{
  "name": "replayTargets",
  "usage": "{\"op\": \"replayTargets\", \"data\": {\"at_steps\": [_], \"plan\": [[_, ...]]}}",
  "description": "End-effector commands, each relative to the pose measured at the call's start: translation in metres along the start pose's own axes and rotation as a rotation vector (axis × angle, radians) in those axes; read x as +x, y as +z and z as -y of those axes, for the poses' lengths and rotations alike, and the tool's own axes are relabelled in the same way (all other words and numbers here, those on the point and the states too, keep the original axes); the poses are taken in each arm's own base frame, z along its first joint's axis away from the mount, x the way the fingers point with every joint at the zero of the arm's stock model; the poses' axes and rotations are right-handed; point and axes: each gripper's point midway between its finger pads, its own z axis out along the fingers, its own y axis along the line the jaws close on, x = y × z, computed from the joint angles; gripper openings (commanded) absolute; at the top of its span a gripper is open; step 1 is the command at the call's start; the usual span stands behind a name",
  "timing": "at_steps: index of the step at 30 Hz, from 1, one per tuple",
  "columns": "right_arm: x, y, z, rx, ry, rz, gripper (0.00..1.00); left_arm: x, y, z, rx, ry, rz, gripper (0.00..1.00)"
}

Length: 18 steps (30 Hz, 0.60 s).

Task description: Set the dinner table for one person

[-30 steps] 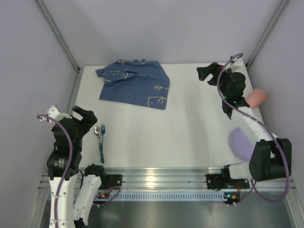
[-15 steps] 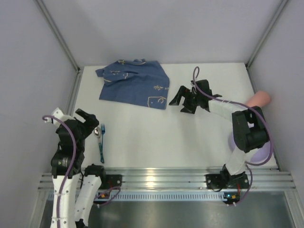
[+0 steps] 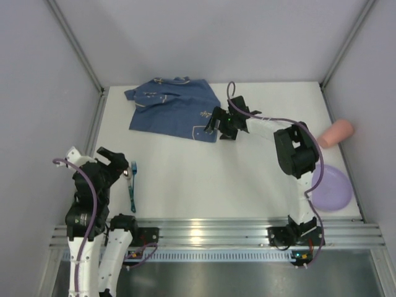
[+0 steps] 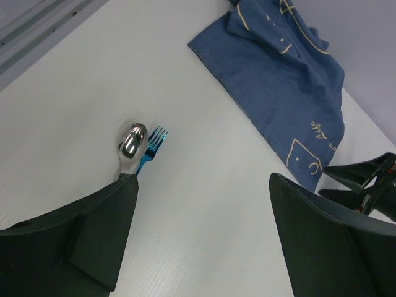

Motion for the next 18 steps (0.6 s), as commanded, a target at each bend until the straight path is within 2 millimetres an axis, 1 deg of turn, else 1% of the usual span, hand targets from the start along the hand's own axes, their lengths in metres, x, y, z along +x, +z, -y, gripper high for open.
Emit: {"op": "replayTargets", "data": {"at_steps": [1, 2, 3, 4, 5, 6, 8, 9, 10, 11, 12, 14, 15, 16, 17, 18], "plan": [[0.008, 0.031, 0.022, 0.108, 0.062, -0.032, 0.93, -0.004, -0.010, 0.002, 0.014, -0.018, 0.000, 0.92], [0.003, 0.034, 0.013, 0.095, 0.061, -0.031, 0.91, -0.003, -0.010, 0.001, 0.011, -0.019, -0.001, 0.92], [0.007, 0.041, 0.015, 0.105, 0.066, -0.043, 0.85, -0.002, -0.010, 0.000, 0.010, -0.019, 0.000, 0.92], [0.010, 0.043, 0.009, 0.102, 0.054, -0.049, 0.80, -0.001, -0.010, -0.001, 0.009, -0.021, 0.002, 0.92], [0.008, 0.044, 0.002, 0.093, 0.047, -0.047, 0.74, -0.001, -0.009, -0.002, 0.006, -0.021, 0.005, 0.92], [0.013, 0.047, 0.000, 0.093, 0.039, -0.058, 0.62, -0.001, -0.008, -0.001, 0.009, -0.024, 0.008, 0.92], [0.020, 0.048, -0.006, 0.078, 0.033, -0.080, 0.44, 0.002, -0.005, -0.001, 0.013, -0.021, 0.001, 0.92], [0.022, 0.047, -0.008, 0.070, 0.032, -0.088, 0.30, 0.002, -0.004, 0.001, 0.019, -0.023, -0.001, 0.92], [0.024, 0.047, -0.008, 0.066, 0.031, -0.097, 0.21, 0.003, 0.000, 0.002, 0.021, -0.024, -0.006, 0.92], [0.031, 0.047, -0.006, 0.066, 0.029, -0.116, 0.12, 0.004, 0.001, 0.004, 0.025, -0.026, -0.008, 0.92], [0.031, 0.042, -0.008, 0.065, 0.025, -0.117, 0.00, 0.006, 0.003, 0.005, 0.031, -0.026, -0.018, 0.92], [0.035, 0.033, -0.001, 0.078, -0.008, -0.126, 0.00, 0.007, 0.008, 0.008, 0.035, -0.025, -0.025, 0.91], [0.033, 0.018, -0.001, 0.095, -0.024, -0.130, 0.00, 0.009, 0.010, 0.008, 0.034, -0.021, -0.033, 0.91], [0.035, 0.007, 0.006, 0.127, -0.042, -0.147, 0.00, 0.009, 0.013, 0.009, 0.037, -0.019, -0.029, 0.91], [0.030, -0.021, 0.024, 0.206, -0.097, -0.159, 0.00, 0.010, 0.015, 0.010, 0.040, -0.014, -0.031, 0.91], [0.009, -0.033, 0.030, 0.241, -0.142, -0.090, 0.00, 0.009, 0.016, 0.011, 0.043, -0.014, -0.027, 0.91]]}}
